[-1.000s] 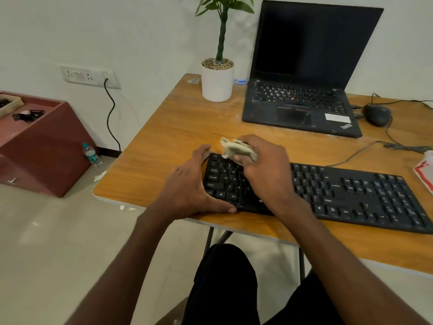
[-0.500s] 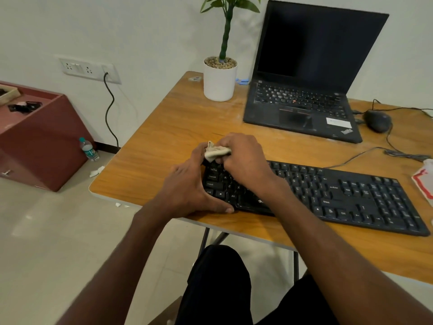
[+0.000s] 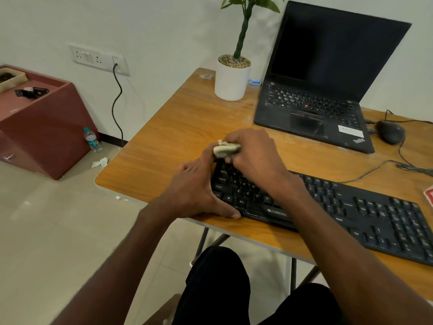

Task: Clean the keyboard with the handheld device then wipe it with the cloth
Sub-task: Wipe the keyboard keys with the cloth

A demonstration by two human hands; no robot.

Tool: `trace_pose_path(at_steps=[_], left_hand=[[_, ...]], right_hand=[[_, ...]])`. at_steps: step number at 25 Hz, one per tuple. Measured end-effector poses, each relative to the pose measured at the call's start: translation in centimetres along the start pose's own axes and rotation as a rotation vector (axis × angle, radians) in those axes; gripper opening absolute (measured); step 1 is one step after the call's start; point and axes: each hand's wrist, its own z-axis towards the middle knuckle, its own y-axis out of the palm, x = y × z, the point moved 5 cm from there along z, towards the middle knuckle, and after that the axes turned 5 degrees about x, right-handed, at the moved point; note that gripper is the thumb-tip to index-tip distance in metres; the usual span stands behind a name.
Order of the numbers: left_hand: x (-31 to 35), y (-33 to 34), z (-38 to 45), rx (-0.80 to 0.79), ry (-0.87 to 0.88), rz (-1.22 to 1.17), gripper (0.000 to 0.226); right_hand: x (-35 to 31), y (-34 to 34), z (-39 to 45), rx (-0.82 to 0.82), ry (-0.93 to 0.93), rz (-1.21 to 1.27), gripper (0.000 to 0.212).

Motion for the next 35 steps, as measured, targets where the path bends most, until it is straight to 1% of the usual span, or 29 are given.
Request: trace_pose_path(at_steps=[1, 2, 3, 5, 7, 9, 11, 12, 13, 15, 16, 17, 19, 21, 23, 24, 25, 27, 30, 32, 35], left_hand=[[0.0, 0.0, 0.0, 0.002, 0.009, -0.003, 0.155], [0.0, 0.0, -0.1, 0.000, 0.009, -0.003, 0.155], [0.0, 0.0, -0.1, -0.001, 0.003, 0.001, 0.155], [0.0, -0.1, 0.0, 0.000, -0.008, 0.009, 0.158], [0.0, 0.0, 0.0, -0.019, -0.011, 0.009, 0.158], [-0.1, 0.0, 0.0, -0.027, -0.013, 0.009, 0.156], [0.0, -0.1, -0.1, -0.023, -0.012, 0.015, 0.155], [0.0, -0.1, -0.1, -0.018, -0.009, 0.018, 0.154], [0.1, -0.1, -0.1, -0.014, -0.004, 0.019, 0.153], [0.2, -0.1, -0.1, -0.012, 0.003, 0.022, 0.152], [0.2, -0.1, -0.1, -0.011, 0.003, 0.024, 0.152], [0.2, -0.1, -0.1, -0.011, 0.001, 0.027, 0.153], [0.1, -0.1, -0.1, -0.013, -0.005, 0.027, 0.154], [0.0, 0.0, -0.1, -0.012, -0.001, 0.029, 0.155], [-0.1, 0.0, 0.0, 0.000, 0.011, 0.036, 0.153], [-0.1, 0.0, 0.0, 0.005, 0.015, 0.039, 0.152], [-0.1, 0.0, 0.0, 0.008, 0.015, 0.040, 0.150], [-0.1, 0.0, 0.0, 0.015, 0.017, 0.041, 0.147], [-0.1, -0.1, 0.1, 0.017, 0.020, 0.038, 0.148], [-0.1, -0.1, 0.1, 0.020, 0.021, 0.031, 0.150], [0.0, -0.1, 0.0, 0.017, 0.016, 0.021, 0.153]], right_hand=[[-0.1, 0.0, -0.1, -0.046, 0.025, 0.053, 0.023], [0.1, -0.3, -0.1, -0.047, 0.064, 0.085, 0.028], [0.6, -1.0, -0.2, -0.013, 0.118, 0.120, 0.029], [2.0, -2.3, -0.4, 0.053, 0.242, 0.297, 0.020], [2.8, -2.5, -0.9, 0.041, 0.341, 0.486, 0.019], [3.2, -2.2, -1.2, 0.010, 0.338, 0.528, 0.014], [3.2, -2.3, -1.1, 0.058, 0.245, 0.387, 0.028], [3.0, -2.2, -0.7, 0.066, 0.173, 0.265, 0.030], [2.6, -1.8, -0.5, 0.027, 0.108, 0.171, 0.028], [1.8, -0.5, -0.5, -0.145, -0.008, 0.075, 0.028], [1.5, 0.0, -0.6, -0.184, -0.041, 0.059, 0.027], [1.4, 0.2, -0.7, -0.160, -0.065, 0.060, 0.026], [1.5, -0.5, -1.0, -0.005, -0.032, 0.135, 0.027], [1.7, -0.7, -1.4, 0.084, -0.011, 0.151, 0.023], [1.8, -0.4, -1.3, 0.025, -0.036, 0.081, 0.021], [1.8, -0.3, -1.1, -0.010, -0.041, 0.072, 0.023], [1.9, -0.4, -1.0, -0.012, -0.039, 0.091, 0.024], [2.0, -0.8, -0.8, 0.050, -0.053, 0.133, 0.021], [1.7, -0.3, -0.5, 0.045, -0.129, 0.081, 0.018], [1.6, -0.2, 0.1, 0.063, -0.111, 0.068, 0.017], [1.1, 0.2, 0.2, 0.094, -0.115, -0.036, 0.017]])
